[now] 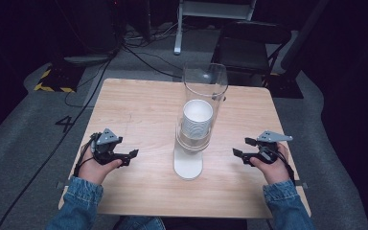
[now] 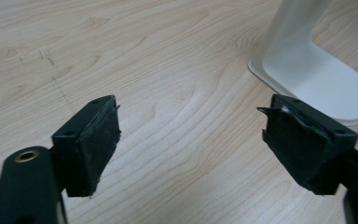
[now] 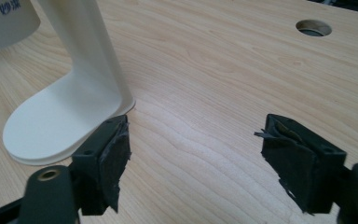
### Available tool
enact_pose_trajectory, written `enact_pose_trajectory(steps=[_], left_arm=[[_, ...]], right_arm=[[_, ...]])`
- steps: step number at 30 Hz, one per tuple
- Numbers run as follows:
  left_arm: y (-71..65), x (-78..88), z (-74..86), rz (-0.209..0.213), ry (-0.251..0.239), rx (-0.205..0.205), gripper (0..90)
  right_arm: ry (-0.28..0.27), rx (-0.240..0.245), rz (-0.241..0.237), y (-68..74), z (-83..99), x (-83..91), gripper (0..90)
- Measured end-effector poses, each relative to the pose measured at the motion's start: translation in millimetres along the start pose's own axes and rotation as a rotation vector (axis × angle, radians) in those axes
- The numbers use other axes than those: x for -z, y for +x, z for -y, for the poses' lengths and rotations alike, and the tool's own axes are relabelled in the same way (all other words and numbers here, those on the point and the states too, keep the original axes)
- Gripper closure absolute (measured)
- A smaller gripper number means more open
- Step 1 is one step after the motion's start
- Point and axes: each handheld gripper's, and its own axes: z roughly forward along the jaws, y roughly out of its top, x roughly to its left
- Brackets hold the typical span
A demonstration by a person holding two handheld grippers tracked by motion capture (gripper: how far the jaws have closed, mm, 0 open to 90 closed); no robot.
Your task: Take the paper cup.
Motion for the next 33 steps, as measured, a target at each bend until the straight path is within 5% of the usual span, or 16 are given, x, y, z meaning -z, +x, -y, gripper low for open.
enact_pose_trajectory(steps=[6,13,27,29,33], left_arm=[[-1.2,3.1,0.6,0.023,0.02,-0.006,25.7],[-2.3,5.6,1.3,0.026,0.017,-0.004,25.7],[-4.8,7.6,4.0,0.03,0.02,0.007,26.5],[-6.0,7.1,4.0,0.035,0.024,0.014,26.6],[-7.8,6.2,4.2,0.043,0.022,0.011,26.7]], right_arm=[[-0.022,-0.039,-0.011,-3.3,-3.0,4.5,25.5],[-0.042,-0.017,-0.04,6.5,-9.8,-0.3,25.5],[-0.075,0.091,-0.167,48.7,-24.8,-18.9,25.1],[-0.088,0.067,-0.248,57.8,-26.0,-23.3,24.4],[-0.086,0.088,-0.294,71.0,-28.5,-32.1,23.2]])
